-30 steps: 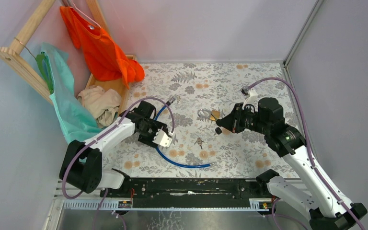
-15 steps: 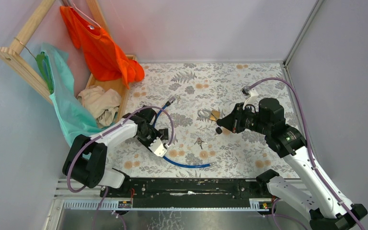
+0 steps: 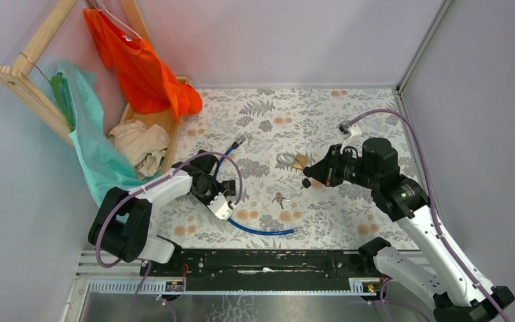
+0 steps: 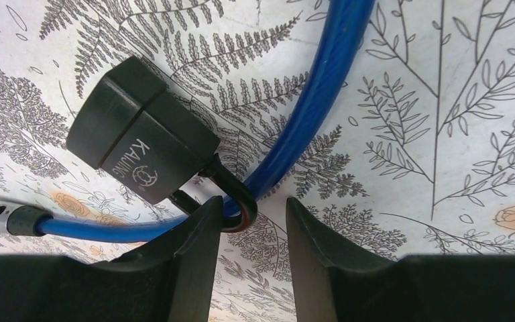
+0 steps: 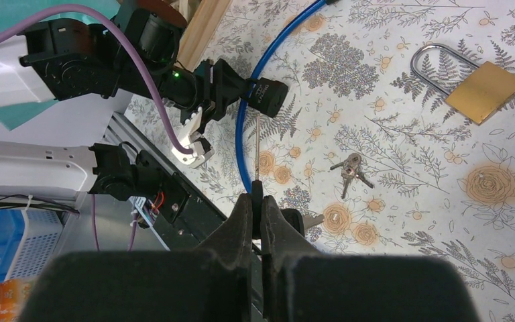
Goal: Unlock with the key
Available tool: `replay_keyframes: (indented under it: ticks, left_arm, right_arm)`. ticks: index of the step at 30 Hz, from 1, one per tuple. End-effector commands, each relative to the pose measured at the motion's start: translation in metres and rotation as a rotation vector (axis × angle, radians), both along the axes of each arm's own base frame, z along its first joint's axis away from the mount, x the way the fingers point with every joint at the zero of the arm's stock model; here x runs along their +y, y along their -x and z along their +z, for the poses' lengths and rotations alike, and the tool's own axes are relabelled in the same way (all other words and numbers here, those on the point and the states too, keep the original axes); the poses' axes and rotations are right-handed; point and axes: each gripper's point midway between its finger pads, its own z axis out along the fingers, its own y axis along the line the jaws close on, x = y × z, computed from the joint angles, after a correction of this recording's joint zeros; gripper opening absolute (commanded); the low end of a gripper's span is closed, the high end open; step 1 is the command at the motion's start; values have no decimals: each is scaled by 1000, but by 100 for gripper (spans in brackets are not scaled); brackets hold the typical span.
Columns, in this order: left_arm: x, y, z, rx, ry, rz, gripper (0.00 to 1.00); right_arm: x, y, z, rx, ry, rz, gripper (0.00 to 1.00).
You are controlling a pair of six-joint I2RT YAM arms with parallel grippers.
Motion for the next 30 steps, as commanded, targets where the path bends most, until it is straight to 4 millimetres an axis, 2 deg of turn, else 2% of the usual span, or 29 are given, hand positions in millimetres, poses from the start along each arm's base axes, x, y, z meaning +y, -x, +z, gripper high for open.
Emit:
replay_keyframes:
  ticks: [1, 3, 8, 11, 15, 18, 19, 21, 24, 27, 30]
  left_arm:
    - [-1, -14, -3, -75, 9, -13, 46]
    - [-1, -17, -3, -94, 13, -6, 41]
    - [1, -22, 4, -121, 9, 25, 12]
    - [5, -24, 10, -123, -8, 49, 9]
    - [2, -13, 21, -78, 13, 44, 10]
    - [2, -2, 25, -47, 15, 15, 15]
    - [3, 2, 25, -34, 13, 16, 21]
    - [3, 8, 23, -5, 4, 22, 41]
    - [0, 14, 20, 30, 17, 41, 52]
    - [-8, 15, 23, 83, 51, 112, 57]
    - [-17, 10, 24, 178, 72, 252, 58]
  right_arm:
    - [-1, -1, 12, -44, -27, -12, 0]
    - [-2, -1, 12, -42, -29, -13, 0]
    - [-1, -1, 13, -44, -33, -12, 0]
    - [1, 0, 15, -46, -44, -1, 0]
    - [1, 2, 18, -49, -53, 1, 0]
    - [0, 4, 20, -53, -55, 2, 0]
    - [0, 4, 20, -55, -57, 1, 0]
    - [0, 5, 20, -55, -57, 1, 0]
    - [-2, 6, 22, -58, -57, -2, 0]
    - [-3, 8, 23, -61, -54, -6, 0]
    - [-5, 8, 21, -61, -47, -10, 0]
